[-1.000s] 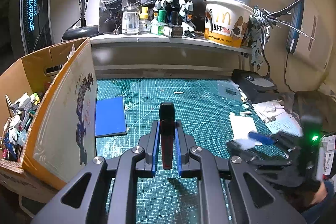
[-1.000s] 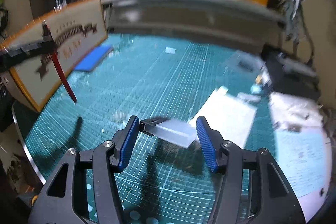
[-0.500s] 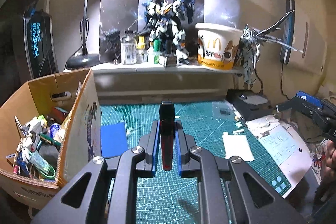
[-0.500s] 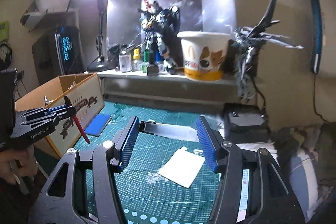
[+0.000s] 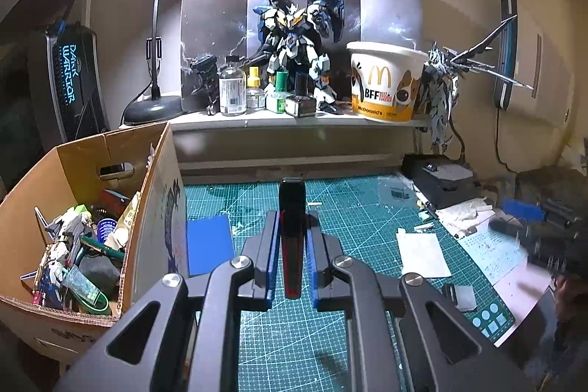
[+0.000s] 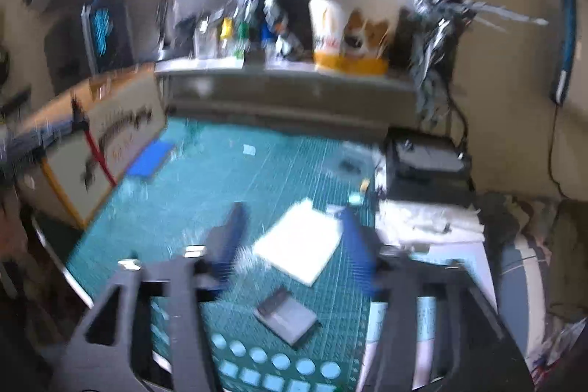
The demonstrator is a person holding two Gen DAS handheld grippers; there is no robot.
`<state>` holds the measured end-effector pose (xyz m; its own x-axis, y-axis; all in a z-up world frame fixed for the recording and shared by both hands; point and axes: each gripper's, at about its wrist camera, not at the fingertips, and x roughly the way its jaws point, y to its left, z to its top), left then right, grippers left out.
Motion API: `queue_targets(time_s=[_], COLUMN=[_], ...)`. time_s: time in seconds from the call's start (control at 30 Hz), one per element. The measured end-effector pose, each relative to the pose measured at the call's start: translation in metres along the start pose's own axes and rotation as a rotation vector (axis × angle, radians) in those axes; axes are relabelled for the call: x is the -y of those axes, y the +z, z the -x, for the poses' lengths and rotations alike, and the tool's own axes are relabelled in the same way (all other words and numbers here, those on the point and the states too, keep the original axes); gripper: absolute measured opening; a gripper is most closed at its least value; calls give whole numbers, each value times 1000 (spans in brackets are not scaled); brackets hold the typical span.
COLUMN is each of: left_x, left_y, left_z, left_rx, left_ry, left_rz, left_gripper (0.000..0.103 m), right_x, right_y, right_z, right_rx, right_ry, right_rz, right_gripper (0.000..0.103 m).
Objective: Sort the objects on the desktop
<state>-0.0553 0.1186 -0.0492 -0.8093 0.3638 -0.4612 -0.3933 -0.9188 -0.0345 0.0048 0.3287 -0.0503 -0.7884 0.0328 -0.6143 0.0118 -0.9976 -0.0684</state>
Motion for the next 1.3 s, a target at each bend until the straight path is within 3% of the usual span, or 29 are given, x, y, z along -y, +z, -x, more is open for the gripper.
queue_targets(time_s=[0.03,0.17,0.23,0.4,0.5,0.57,0.6,0.8,1.13,1.3], left_x=[0,1,1,2,2,1,1,1,-1,-5], left_y=[-1,-4,-6,-9,-9,-9,-10,-8,0,4], left_z=[-1,-3,-5,-7,-8,-10,-10,-9,6,20], left_rx=[-3,-17,-23,-35,-38,-42,-45,-42,4,39], left_ry=[-2,-9,-12,-18,-16,-14,-13,-8,-8,-5], left_rz=[-1,-5,-7,-9,-6,-5,-5,-6,-7,-5], left_gripper=[13,13,13,13,13,13,13,13,13,13], right_x=[-2,-15,-16,-9,-4,-4,-3,1,-12,-16], right_y=[-8,-48,-63,-78,-80,-79,-78,-66,-3,14], right_z=[-4,-30,-49,-63,-62,-61,-59,-44,39,54], right_rx=[-10,-70,-110,-138,-137,-133,-127,-90,176,221], right_ry=[-23,44,36,124,186,180,178,165,-42,-34], right_rz=[26,172,222,162,118,111,103,57,33,-4], right_gripper=[72,71,70,65,51,48,42,41,42,42])
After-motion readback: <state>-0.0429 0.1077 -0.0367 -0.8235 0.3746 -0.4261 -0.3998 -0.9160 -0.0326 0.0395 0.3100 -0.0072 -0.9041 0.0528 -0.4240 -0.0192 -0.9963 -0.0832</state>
